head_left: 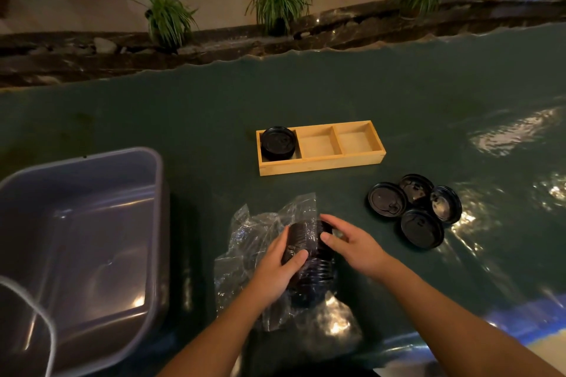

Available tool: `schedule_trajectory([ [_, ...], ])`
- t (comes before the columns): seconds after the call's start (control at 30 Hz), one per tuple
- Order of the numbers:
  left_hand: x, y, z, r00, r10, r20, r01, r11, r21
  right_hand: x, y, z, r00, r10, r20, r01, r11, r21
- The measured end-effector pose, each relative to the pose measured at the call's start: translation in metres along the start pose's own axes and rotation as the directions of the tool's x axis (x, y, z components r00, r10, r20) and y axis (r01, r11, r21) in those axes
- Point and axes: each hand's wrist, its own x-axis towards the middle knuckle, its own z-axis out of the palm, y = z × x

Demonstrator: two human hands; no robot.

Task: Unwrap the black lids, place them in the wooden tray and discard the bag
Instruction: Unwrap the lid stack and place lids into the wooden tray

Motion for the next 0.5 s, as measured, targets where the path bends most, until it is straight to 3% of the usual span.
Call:
schedule_trajectory([
  [0.17,0.0022,-0.0025,0.001,1.0,-0.018,-0.019,0.019,0.999,0.033,0.0003,0.0025,0.0038,0.999,-0.011,-0.039,0.011,1.0,-0.003],
  [0.33,0.0023,0.0003,0.001,1.0,-0.001,-0.019,0.001,0.999,0.034,0.0013,0.0016,0.0002,0.999,0.023,0.045,-0.026,0.998,0.058],
  [0.5,0.004,-0.0026,0.0,1.0,0.002,-0.003,-0.002,1.0,0.015,0.0059,-0.0058,0.0004,1.0,0.01,0.008,-0.008,0.987,-0.157],
])
